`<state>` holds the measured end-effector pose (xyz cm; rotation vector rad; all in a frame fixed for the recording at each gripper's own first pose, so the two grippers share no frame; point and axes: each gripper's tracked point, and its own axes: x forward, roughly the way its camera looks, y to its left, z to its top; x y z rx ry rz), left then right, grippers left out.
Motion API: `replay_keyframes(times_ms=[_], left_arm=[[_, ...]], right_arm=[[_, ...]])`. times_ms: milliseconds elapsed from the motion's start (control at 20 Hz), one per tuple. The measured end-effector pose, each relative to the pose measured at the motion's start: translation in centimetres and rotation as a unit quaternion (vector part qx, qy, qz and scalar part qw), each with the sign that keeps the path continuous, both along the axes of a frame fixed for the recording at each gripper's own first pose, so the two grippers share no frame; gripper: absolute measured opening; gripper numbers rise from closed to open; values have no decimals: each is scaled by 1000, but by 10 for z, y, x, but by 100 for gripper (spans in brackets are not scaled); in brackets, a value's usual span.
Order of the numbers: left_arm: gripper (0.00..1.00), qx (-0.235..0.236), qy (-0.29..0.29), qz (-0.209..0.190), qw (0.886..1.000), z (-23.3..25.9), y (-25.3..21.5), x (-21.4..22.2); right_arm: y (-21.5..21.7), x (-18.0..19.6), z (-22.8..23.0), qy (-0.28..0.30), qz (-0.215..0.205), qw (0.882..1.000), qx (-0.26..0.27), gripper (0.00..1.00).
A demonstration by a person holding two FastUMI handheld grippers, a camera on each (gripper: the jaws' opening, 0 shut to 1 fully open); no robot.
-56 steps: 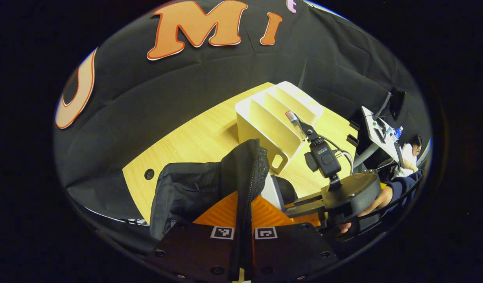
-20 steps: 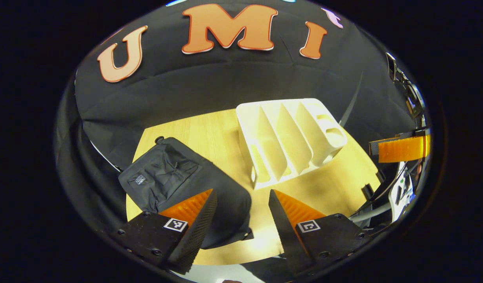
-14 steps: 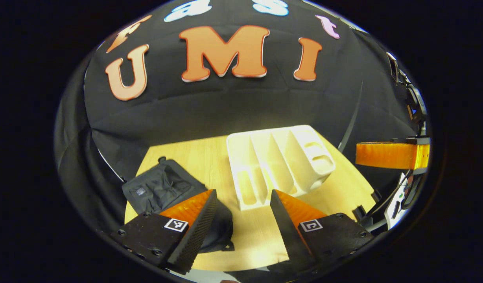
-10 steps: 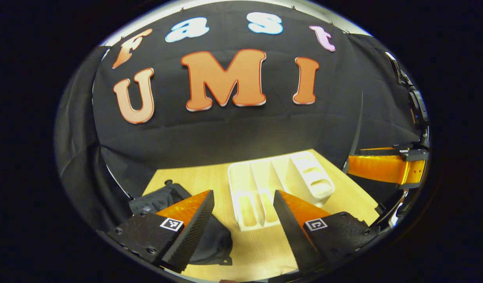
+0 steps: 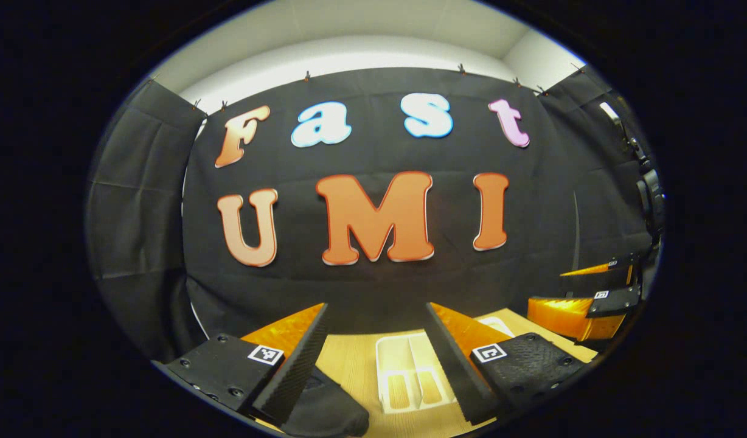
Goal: Open the schoolbag, grab two books from the bookshelf and put them into the schoolbag.
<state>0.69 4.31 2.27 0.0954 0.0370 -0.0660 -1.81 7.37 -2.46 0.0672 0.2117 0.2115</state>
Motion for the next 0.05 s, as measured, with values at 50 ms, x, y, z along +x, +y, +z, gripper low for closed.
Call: replay_keyframes(times_ms=[50], left_arm=[[100,3,-7,-1,1000,3,0,-3]], right_arm=[[0,1,2,-6,-5,1000,4,97]])
